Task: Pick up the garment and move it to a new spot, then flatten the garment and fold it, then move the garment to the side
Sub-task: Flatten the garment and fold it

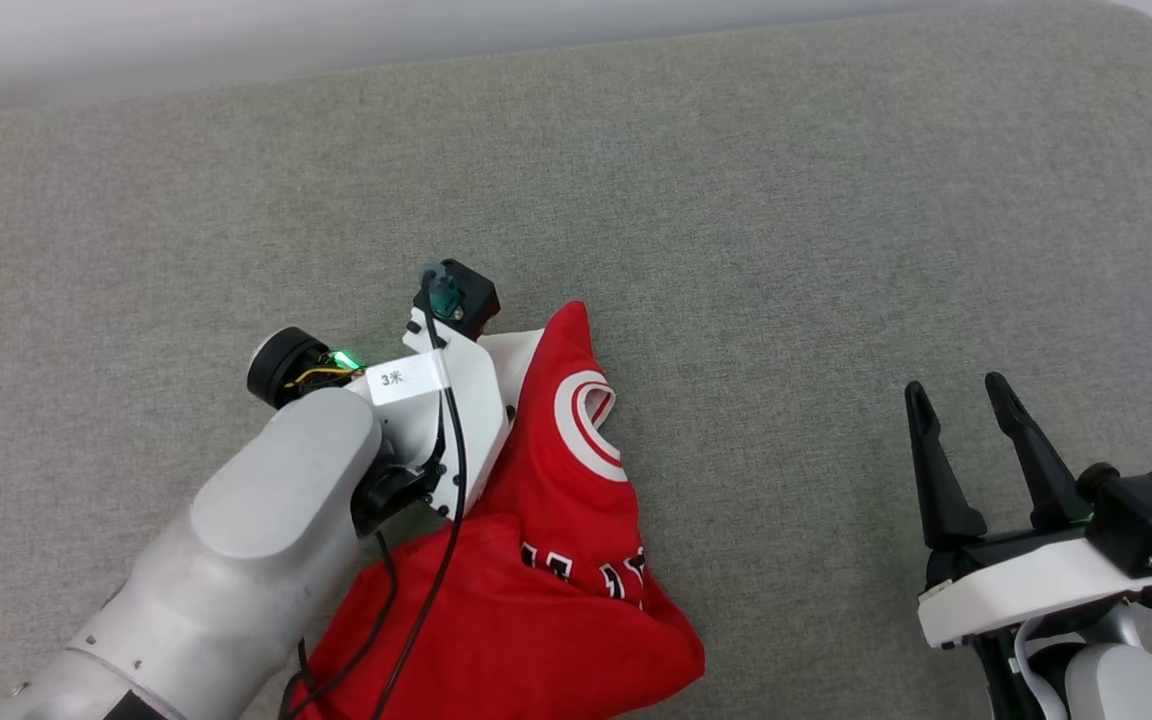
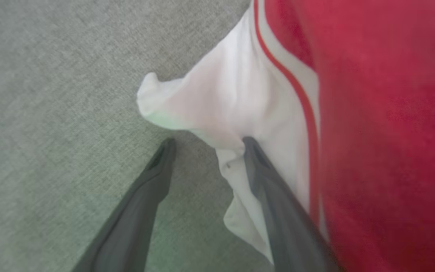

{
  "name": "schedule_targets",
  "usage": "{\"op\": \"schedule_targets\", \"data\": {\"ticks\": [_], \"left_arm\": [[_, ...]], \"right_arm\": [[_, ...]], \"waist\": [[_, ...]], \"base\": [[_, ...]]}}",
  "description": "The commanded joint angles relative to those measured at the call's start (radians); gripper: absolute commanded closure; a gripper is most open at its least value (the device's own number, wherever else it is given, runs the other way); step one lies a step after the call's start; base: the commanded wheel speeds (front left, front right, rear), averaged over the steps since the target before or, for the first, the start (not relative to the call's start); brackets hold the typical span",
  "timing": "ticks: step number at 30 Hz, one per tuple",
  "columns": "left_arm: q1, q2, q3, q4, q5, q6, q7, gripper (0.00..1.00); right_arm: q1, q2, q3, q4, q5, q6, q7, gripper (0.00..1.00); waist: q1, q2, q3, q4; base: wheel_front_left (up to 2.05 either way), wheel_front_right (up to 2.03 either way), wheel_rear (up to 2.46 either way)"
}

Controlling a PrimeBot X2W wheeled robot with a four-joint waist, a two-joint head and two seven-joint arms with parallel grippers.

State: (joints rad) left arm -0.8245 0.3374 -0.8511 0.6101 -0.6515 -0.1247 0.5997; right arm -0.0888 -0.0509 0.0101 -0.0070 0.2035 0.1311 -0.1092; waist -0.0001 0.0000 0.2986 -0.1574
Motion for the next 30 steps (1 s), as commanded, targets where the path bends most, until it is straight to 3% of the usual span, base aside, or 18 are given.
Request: {"op": "schedule_targets", "data": {"ticks": [1,9,14,18,22,30], "left_arm": [[0.069,0.001,-0.039,0.03,-0.004,-0.009,0.025,1.0],[0.007,0.028,-0.047,-0.045,0.022,0.0,-0.144,1.0],[-0.006,0.061,-0.011,-0.134,0.046,0.048,-0.242,1.0],[0.024,0.121,0.012,-0.238,0.058,0.08,-0.272,1.0],[0.079,0.195,0.053,-0.349,0.042,0.145,-0.266,1.0],[0.328,0.327,0.152,-0.553,-0.057,0.332,-0.254,1.0]], "right_arm": [[-0.019,0.001,-0.001,0.001,0.004,-0.001,-0.007,0.0],[-0.015,0.001,-0.018,0.011,-0.002,-0.001,-0.008,0.0],[0.006,0.001,-0.031,0.013,-0.005,-0.001,-0.001,0.0],[0.014,0.001,-0.041,0.007,-0.009,-0.001,0.002,0.0],[0.03,0.001,-0.05,0.0,-0.009,-0.001,0.01,0.0],[0.061,0.001,-0.062,-0.011,-0.006,-0.001,0.016,0.0]], "waist": [[0.0001,0.0,0.001,0.001],[0.0001,0.0,-0.016,0.028],[0.0001,0.0,-0.052,0.059],[0.0001,0.0,-0.076,0.081],[0.0001,0.0,-0.098,0.098],[0.0001,0.0,-0.128,0.116]], "base": [[0.0,0.0,0.0],[0.0,0.0,0.0],[0.0,0.0,0.0],[0.0,0.0,0.0],[0.0,0.0,0.0],[0.0,0.0,0.0]]}}
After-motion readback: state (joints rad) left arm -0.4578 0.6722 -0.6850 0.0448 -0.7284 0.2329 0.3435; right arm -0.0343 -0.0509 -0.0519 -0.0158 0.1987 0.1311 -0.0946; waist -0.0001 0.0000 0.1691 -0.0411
